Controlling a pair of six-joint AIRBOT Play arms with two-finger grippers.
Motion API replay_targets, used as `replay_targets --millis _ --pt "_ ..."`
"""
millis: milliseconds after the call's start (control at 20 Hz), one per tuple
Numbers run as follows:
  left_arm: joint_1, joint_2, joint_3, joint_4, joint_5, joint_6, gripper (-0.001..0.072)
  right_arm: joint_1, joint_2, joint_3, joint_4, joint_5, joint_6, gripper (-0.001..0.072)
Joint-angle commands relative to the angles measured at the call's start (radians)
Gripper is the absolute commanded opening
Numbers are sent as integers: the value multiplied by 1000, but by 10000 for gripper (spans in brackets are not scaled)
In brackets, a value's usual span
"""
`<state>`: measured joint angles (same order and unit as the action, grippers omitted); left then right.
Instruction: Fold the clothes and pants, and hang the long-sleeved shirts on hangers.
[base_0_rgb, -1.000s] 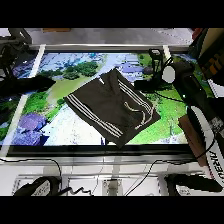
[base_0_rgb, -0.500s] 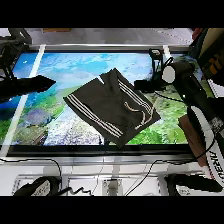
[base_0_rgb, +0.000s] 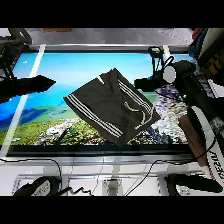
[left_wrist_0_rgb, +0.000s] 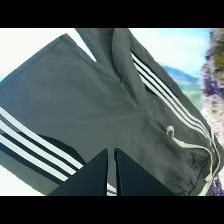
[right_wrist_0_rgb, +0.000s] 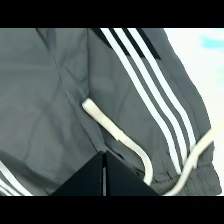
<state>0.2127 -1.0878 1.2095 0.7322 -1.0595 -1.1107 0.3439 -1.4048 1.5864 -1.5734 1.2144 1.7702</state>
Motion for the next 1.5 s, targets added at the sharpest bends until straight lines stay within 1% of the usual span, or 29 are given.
replay_targets --millis 0,150,250,350,450,500,550,600,650,700,800,850,900,950,1000,1100,1200,1300,1450 --pt "1 0 0 0 0 -1 56 6 56 -38 3 24 -71 19" --pt "1 0 0 0 0 -1 56 21 228 -239 19 -58 -91 19" --pt "1 0 0 0 -1 -1 56 22 380 -452 85 -101 -111 19" --pt "1 0 0 1 -2 -1 56 36 545 -672 165 -182 -113 19" --pt "1 0 0 2 0 0 56 37 636 -791 237 -229 -112 19" --pt "1 -4 0 2 3 0 58 37 656 -819 238 -295 -111 19" --pt "2 -12 0 4 7 8 117 37 655 -825 242 -303 -89 19" --pt "2 -23 0 26 8 11 314 37 645 -828 243 -276 -51 19" --pt "1 -36 0 56 7 11 419 37 635 -847 260 -239 -36 19" --pt "1 -50 0 76 6 11 419 37 630 -893 303 -222 -36 19" --pt "2 -75 0 91 7 11 419 37 632 -1021 486 -285 -42 19" --pt "2 -87 0 91 7 11 419 37 632 -1091 620 -346 -64 45" --pt "1 -97 0 91 7 11 419 37 631 -1150 734 -401 -63 241" --pt "1 -106 0 91 5 11 419 37 631 -1199 817 -440 -63 526" --pt "1 -114 0 91 2 11 419 37 629 -1235 853 -460 -63 553" --pt "1 -126 0 91 0 11 419 40 599 -1270 878 -462 -62 552" --pt "1 -137 0 91 1 11 419 65 537 -1271 902 -496 -62 551" --pt "1 -151 0 91 0 11 419 106 452 -1270 982 -551 -64 551" --pt "1 -167 0 90 2 11 419 157 311 -1235 1092 -585 -144 551"
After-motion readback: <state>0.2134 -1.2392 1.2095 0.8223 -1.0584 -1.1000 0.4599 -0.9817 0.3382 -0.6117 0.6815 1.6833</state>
